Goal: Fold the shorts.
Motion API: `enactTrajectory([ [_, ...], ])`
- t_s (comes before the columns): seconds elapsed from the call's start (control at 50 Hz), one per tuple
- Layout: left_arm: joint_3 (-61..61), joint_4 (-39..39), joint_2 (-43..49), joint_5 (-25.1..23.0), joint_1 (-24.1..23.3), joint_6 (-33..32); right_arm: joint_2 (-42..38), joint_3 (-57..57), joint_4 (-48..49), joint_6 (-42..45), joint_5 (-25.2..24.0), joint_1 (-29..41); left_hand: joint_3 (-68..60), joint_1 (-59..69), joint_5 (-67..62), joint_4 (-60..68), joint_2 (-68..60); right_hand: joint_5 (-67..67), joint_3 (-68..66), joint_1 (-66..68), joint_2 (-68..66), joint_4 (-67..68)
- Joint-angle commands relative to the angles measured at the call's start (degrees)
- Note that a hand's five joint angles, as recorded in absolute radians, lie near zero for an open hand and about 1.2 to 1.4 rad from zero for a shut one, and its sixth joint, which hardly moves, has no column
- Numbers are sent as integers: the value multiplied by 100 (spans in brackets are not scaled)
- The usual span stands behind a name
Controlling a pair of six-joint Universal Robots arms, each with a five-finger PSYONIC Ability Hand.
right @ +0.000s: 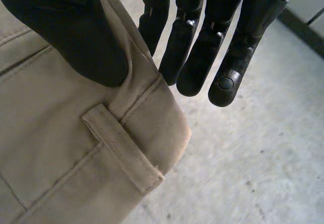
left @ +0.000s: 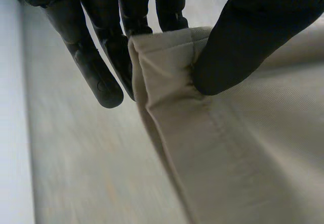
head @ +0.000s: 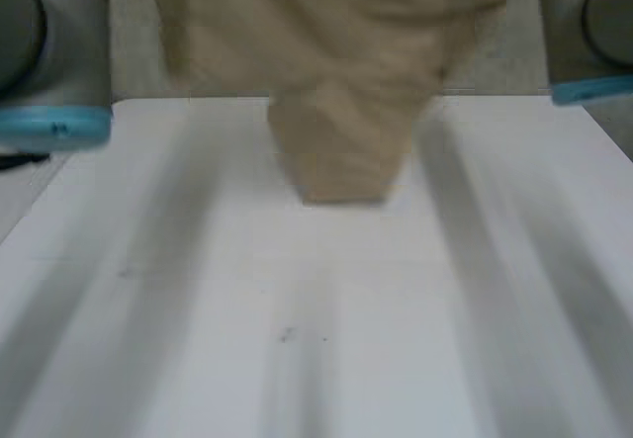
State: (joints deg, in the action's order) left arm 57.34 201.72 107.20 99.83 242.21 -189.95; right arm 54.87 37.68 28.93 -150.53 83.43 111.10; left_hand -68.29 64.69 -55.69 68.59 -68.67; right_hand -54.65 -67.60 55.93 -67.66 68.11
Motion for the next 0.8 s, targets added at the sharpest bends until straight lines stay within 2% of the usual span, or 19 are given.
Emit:
enactTrajectory([
  [0.02,907,992,-437,19,-77,11,885,1293,16,-486,-301,-18,-1171,1531,-1431,1141,-1133,-1535,-1240,2407,-1234,1189],
  [0.14,2288,843,-577,10,-68,20,1114,2576,-203,-477,-565,-10,-1171,1531,-1431,1141,-1133,-1535,-1240,2407,-1234,1189],
  [0.28,4196,711,-621,-16,-77,11,1123,4351,-958,-416,-846,-80,-1171,1531,-1431,1141,-1133,-1535,-1240,2407,-1234,1189],
  [0.38,5180,221,-630,-25,-191,-24,1114,5310,-1486,-381,-908,-80,-1171,1531,-1431,1141,-1133,-1535,-1240,2407,-1234,1189],
  [0.44,5392,-228,-604,-25,-262,-15,1114,5731,-1688,-320,-908,-80,-1171,1531,-1431,1141,-1133,-1535,-1240,2407,-1234,1189],
  [0.54,5560,-1439,-604,-60,-323,37,1167,6216,-1882,-179,-925,-97,-1171,1531,-1431,1141,-1133,-1535,-1240,2407,-1234,1189],
  [0.62,5595,-2038,-656,-78,-393,46,1474,6532,-1979,67,-916,-132,-1171,1531,-1431,1141,-1133,-1535,-1240,2407,-1234,1189],
  [0.72,5674,-2330,-841,-69,-508,55,1852,6831,-2040,243,-899,-291,-1171,1531,-1431,1141,-1133,-1535,-1240,2407,-1234,1189],
  [0.8,5806,-2383,-946,-69,-604,55,2019,6937,-2496,348,-916,-326,-1171,1531,-1431,1141,-1133,-1535,-1240,2407,-1234,1189],
])
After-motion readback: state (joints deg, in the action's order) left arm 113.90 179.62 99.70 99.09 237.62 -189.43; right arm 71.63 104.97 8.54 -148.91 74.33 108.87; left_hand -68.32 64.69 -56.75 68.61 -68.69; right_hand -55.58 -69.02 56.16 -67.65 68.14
